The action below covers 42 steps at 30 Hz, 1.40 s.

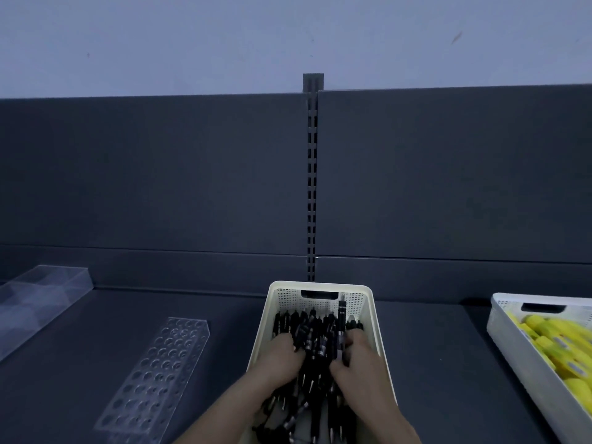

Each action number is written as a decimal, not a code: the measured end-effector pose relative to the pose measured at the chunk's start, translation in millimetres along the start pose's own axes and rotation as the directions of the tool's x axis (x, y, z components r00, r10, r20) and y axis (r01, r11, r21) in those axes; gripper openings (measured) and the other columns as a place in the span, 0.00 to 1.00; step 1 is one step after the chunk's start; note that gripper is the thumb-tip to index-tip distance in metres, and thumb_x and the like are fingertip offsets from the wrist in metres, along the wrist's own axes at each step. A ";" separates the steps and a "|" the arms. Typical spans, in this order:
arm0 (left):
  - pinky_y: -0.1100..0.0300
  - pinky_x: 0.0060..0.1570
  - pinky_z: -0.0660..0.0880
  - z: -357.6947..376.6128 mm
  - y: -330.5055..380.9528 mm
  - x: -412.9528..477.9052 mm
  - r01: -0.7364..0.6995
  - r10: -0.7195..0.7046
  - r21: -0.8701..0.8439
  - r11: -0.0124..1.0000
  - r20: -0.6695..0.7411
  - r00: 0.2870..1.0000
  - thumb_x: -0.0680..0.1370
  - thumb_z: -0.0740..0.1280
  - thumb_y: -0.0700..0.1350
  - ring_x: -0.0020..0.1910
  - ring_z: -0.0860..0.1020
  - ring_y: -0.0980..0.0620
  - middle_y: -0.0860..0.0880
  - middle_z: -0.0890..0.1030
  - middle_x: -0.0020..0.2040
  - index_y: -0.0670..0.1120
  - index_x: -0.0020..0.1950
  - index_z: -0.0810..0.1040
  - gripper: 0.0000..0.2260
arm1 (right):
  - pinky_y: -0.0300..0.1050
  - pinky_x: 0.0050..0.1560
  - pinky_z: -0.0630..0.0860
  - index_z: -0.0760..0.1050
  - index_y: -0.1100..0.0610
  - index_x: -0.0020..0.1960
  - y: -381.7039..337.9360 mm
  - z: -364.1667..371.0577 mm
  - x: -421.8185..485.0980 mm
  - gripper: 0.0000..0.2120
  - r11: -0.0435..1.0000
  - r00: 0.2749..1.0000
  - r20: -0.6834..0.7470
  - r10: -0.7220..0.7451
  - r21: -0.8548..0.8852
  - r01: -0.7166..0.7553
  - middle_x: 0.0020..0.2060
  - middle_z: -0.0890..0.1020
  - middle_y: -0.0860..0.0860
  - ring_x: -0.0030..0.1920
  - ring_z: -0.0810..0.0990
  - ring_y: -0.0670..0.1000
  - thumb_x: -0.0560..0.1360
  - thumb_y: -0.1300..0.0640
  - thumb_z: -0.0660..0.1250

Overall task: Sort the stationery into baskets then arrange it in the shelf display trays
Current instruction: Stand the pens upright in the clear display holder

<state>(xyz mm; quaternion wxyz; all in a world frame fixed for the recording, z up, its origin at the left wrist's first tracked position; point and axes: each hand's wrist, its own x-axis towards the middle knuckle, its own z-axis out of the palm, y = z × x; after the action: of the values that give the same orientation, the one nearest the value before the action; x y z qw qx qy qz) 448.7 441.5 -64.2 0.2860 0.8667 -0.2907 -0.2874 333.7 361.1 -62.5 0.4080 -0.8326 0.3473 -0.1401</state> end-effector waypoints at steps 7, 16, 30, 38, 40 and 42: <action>0.62 0.27 0.72 -46.8 15.6 -24.1 -0.006 0.064 -0.710 0.704 0.055 0.996 0.80 0.61 0.46 0.26 0.73 0.51 0.47 0.75 0.29 0.41 0.55 0.75 0.09 | 0.34 0.21 0.62 0.71 0.58 0.39 -16.6 -4.3 0.1 0.10 0.845 0.988 0.118 0.098 0.514 -0.145 0.33 0.77 0.56 0.22 0.69 0.43 0.79 0.58 0.60; 0.65 0.28 0.68 -102.0 -21.7 -38.9 -0.094 0.231 -0.743 0.663 0.084 0.969 0.78 0.62 0.36 0.26 0.72 0.57 0.47 0.80 0.34 0.46 0.38 0.79 0.12 | 0.35 0.22 0.62 0.76 0.63 0.37 -89.8 16.5 10.4 0.11 0.811 0.988 0.121 -0.098 0.585 0.009 0.24 0.70 0.51 0.23 0.66 0.46 0.77 0.61 0.63; 0.67 0.28 0.68 -197.4 -145.6 -40.2 -0.135 0.270 -0.692 0.709 0.090 0.959 0.76 0.66 0.37 0.26 0.69 0.57 0.48 0.74 0.30 0.41 0.40 0.77 0.05 | 0.35 0.21 0.64 0.67 0.59 0.31 -197.7 145.9 14.6 0.15 0.796 0.984 0.166 -0.067 0.603 -0.047 0.21 0.72 0.52 0.20 0.69 0.46 0.74 0.69 0.64; 0.61 0.30 0.70 -220.5 -208.8 -45.6 0.013 -0.025 -0.818 0.575 -0.001 1.000 0.80 0.61 0.44 0.30 0.73 0.52 0.46 0.75 0.32 0.42 0.49 0.78 0.08 | 0.30 0.29 0.71 0.71 0.56 0.43 -202.7 155.2 51.2 0.09 0.931 0.996 -0.031 -0.083 0.353 0.088 0.36 0.78 0.53 0.30 0.77 0.42 0.78 0.68 0.59; 0.60 0.28 0.69 -219.8 -215.8 -47.0 0.016 -0.029 -0.812 0.583 -0.001 1.000 0.80 0.61 0.45 0.27 0.72 0.52 0.47 0.75 0.29 0.44 0.52 0.77 0.07 | 0.32 0.36 0.75 0.70 0.54 0.41 -201.6 167.4 60.9 0.11 0.952 0.992 -0.022 -0.123 0.278 0.124 0.37 0.79 0.53 0.35 0.78 0.47 0.78 0.68 0.59; 0.61 0.27 0.66 -218.4 -219.9 -44.9 -0.003 -0.040 -0.804 0.595 -0.032 0.999 0.80 0.61 0.44 0.26 0.69 0.53 0.48 0.75 0.28 0.43 0.51 0.73 0.05 | 0.40 0.46 0.76 0.72 0.58 0.44 -200.1 180.4 67.6 0.06 0.971 0.981 -0.028 -0.190 0.144 0.192 0.38 0.80 0.53 0.41 0.80 0.51 0.77 0.67 0.60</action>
<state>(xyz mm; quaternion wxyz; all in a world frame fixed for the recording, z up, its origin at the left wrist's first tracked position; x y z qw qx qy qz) 638.6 690.0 -48.5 0.6491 0.6547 -0.1144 -0.3701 568.3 504.5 -23.7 0.4502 -0.8289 0.2573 -0.2097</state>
